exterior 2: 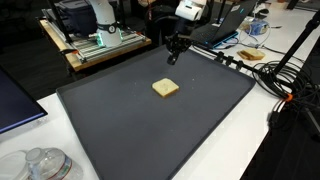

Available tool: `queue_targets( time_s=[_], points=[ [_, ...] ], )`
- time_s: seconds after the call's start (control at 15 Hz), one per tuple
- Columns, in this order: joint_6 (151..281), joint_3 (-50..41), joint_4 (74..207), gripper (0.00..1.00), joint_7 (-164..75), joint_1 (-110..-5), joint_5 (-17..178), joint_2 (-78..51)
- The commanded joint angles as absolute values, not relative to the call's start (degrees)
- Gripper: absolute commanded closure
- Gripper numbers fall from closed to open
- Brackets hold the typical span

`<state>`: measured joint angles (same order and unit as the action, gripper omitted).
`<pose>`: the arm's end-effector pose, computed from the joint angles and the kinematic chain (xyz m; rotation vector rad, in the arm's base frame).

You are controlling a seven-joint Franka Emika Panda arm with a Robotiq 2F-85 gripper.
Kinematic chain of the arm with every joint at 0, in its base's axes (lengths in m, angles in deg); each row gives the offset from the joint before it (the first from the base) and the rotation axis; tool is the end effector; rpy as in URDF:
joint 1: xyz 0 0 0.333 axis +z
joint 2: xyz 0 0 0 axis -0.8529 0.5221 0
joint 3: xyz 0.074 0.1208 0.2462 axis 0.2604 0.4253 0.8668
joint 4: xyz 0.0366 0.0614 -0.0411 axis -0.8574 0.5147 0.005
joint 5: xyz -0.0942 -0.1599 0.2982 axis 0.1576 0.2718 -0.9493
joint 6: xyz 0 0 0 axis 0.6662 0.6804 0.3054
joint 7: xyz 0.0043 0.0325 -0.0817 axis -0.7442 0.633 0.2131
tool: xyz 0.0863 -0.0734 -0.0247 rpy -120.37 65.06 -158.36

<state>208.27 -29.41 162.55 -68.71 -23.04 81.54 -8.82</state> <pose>0.5460 0.0670 0.2798 2.8502 -0.4557 -0.0493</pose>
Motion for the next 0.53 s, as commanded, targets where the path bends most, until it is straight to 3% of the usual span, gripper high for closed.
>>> queue_targets(
  time_s=[0.0,0.47],
  points=[
    [206.31,-16.92,157.73,0.95,-65.43,-37.55,81.26,-7.41],
    [210.61,-6.34,160.89,0.95,-54.07,-52.57,78.67,-8.77]
  ],
)
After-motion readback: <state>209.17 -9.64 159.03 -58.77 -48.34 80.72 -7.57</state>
